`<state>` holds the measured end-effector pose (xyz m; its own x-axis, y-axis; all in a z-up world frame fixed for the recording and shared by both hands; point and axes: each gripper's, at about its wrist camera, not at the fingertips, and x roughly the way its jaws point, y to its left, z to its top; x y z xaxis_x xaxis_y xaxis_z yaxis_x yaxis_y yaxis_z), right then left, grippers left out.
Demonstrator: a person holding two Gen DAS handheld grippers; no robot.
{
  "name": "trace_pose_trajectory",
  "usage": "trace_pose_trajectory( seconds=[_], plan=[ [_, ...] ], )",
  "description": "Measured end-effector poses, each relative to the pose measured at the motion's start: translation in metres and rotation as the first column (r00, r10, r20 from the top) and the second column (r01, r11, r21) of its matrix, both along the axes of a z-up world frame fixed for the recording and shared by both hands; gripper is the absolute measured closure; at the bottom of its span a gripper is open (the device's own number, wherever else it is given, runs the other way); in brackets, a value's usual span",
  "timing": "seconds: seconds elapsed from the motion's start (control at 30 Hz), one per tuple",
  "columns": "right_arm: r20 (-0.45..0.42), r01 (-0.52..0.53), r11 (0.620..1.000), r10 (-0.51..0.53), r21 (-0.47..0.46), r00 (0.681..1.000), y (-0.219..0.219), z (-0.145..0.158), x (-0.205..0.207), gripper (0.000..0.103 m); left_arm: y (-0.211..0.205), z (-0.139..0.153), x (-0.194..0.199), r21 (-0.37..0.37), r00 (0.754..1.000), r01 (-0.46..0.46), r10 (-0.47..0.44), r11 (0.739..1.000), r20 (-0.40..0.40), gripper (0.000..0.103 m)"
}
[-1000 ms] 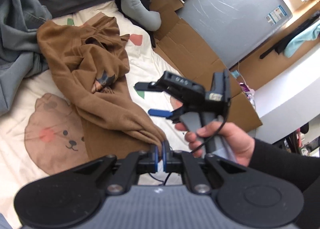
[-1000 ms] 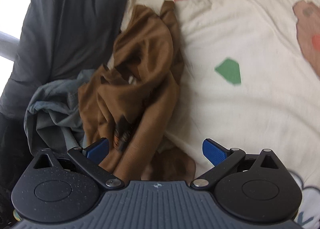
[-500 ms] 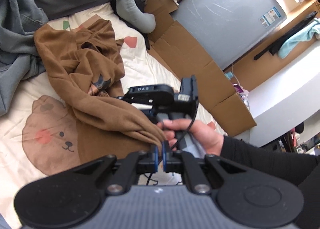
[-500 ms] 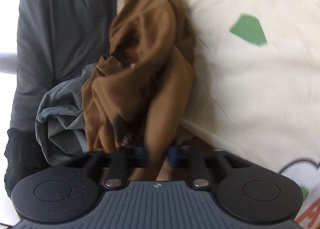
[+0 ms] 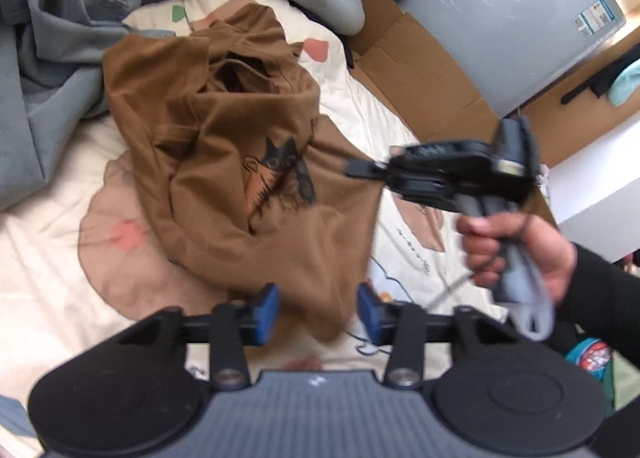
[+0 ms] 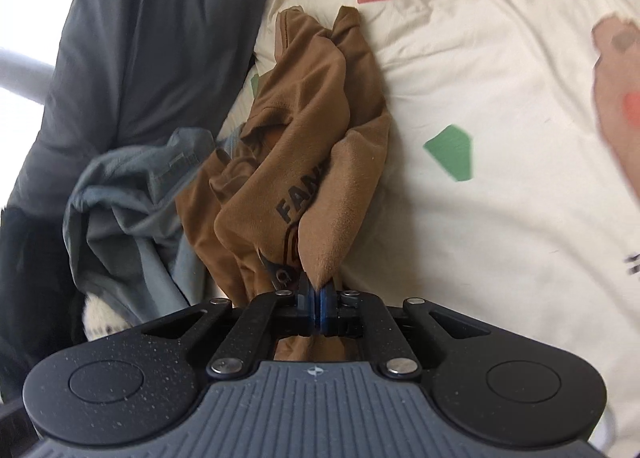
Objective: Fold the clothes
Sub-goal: 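Grasp another T-shirt edge with the right tool while the left tool holds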
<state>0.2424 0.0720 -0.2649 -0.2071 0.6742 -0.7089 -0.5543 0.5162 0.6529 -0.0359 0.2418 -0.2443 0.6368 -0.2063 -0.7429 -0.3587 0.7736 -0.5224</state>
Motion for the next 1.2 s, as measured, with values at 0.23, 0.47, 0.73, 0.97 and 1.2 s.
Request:
trace_pose_trajectory(
  seconds=[0.23, 0.47, 0.73, 0.97, 1.2],
  plan=[
    [0.047, -0.027, 0.999, 0.029, -0.036, 0.998, -0.028, 0.017, 0.009, 0.103, 0.040, -0.023, 0.023, 0.142, 0.995, -0.090, 0.096, 0.986, -0.038, 0.034],
    [0.033, -0.006, 0.998, 0.008, -0.068, 0.999, -0.033, -0.005, 0.016, 0.087, 0.076, -0.051, 0.043, 0.258, 0.985, -0.140, 0.162, 0.956, -0.064, 0.031],
    [0.015, 0.065, 0.996, -0.064, -0.059, 0.998, -0.025, -0.040, 0.033, 0.051, 0.104, -0.077, 0.064, 0.292, 0.971, -0.217, 0.236, 0.931, -0.030, 0.026],
    [-0.034, 0.097, 0.994, -0.098, -0.044, 0.995, -0.008, -0.069, 0.048, 0.051, 0.118, -0.099, 0.088, 0.277, 0.957, -0.274, 0.290, 0.921, -0.015, 0.026],
    [-0.062, 0.097, 0.995, -0.098, -0.016, 0.993, 0.013, -0.084, 0.055, 0.051, 0.123, -0.097, 0.088, 0.266, 0.958, -0.284, 0.285, 0.921, 0.034, 0.093]
  ],
)
